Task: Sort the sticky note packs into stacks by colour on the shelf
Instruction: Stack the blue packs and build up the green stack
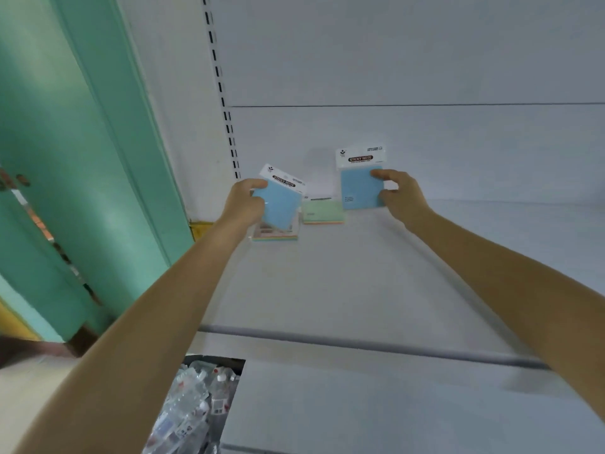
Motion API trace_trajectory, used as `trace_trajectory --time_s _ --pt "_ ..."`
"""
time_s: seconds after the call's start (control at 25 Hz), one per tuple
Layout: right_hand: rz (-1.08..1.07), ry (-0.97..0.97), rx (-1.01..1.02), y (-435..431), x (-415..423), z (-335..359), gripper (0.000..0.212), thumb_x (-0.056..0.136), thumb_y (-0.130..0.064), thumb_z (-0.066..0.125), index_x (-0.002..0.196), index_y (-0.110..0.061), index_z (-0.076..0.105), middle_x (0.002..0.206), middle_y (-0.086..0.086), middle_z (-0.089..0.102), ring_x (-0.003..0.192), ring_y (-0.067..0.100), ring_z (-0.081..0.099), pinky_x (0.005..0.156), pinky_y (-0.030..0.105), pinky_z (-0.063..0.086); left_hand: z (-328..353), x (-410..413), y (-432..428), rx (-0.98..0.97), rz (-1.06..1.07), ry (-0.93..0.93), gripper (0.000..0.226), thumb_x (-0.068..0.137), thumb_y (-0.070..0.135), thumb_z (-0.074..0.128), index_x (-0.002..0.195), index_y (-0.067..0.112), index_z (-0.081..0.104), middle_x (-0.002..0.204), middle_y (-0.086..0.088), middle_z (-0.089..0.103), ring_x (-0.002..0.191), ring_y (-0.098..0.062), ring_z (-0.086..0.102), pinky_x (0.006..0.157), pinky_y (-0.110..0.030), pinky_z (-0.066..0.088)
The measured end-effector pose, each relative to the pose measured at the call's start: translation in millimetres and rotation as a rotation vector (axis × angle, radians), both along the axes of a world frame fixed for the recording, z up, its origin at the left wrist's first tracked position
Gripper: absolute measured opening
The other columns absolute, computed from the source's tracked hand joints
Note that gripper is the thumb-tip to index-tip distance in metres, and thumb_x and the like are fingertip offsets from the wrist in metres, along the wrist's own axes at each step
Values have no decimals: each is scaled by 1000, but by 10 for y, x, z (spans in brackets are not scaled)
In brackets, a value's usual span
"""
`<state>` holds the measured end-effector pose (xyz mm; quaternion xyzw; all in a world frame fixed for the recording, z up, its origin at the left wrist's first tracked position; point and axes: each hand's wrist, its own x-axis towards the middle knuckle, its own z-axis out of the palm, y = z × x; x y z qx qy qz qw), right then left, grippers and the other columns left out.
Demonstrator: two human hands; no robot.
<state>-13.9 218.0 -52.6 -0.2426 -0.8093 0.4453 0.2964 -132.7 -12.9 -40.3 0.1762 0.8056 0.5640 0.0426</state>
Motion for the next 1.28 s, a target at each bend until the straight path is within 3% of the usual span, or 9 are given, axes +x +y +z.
trace_trajectory --time_s 0.12,0.24,0.32,0.72,0.92,1.04,1.16,1.24,1.28 --pt "-62 5 -76 166 394 2 52 83 10 39 126 -16 55 115 6 48 63 4 43 46 1 36 -24 238 373 85 -78 -23 51 82 -10 38 126 10 52 116 -13 55 91 -20 49 56 -19 43" --pt "-138 13 -112 368 867 43 52 84 10 36 126 -15 55 104 5 48 51 -1 40 37 3 31 -15 548 791 168 -173 -67 51 82 -10 41 127 10 51 112 -12 54 88 -20 51 53 -17 43" --pt "-205 24 -93 567 1274 77 52 84 10 35 125 -15 55 105 3 50 55 4 39 38 3 31 11 823 1124 172 -251 -85 50 82 -9 44 128 11 51 108 -9 52 81 -19 53 47 -14 42" --pt "-432 7 -4 2166 3396 128 50 85 9 36 125 -13 56 111 3 52 67 4 42 43 2 35 -77 2664 2885 264 -430 -179 49 82 -8 48 129 8 50 104 -9 48 90 -21 50 61 -18 44" --pt "-450 21 -88 2804 3969 -11 48 85 10 37 125 -8 55 118 12 54 96 18 47 75 16 42 -128 3288 3467 233 -456 -193 49 83 -7 50 130 8 49 104 -9 47 92 -20 50 58 -16 44" --pt "-405 -8 -127 3004 3973 -5 48 85 11 35 126 -6 53 114 10 52 97 19 46 69 17 41 -37 3365 3705 249 -392 -216 49 83 -8 49 130 7 48 106 -9 47 94 -21 50 59 -17 44" --pt "-394 3 -148 3199 3844 -12 49 84 9 35 126 -7 55 124 13 55 95 18 47 77 24 42 30 3390 3926 255 -320 -204 48 82 -7 48 128 7 50 108 -9 48 95 -21 51 60 -18 45" --pt "-388 -18 -138 3297 3745 4 48 85 8 35 126 -8 55 120 11 56 89 17 48 69 10 42 11 3360 4044 265 -296 -215 48 82 -8 48 127 7 50 113 -13 52 97 -21 51 67 -23 49" --pt "-377 -39 -129 3319 3703 21 48 86 7 34 128 -8 53 113 7 54 79 14 48 55 1 38 2 3335 4081 262 -287 -210 48 82 -8 48 127 7 50 119 -16 53 98 -22 52 74 -27 51"
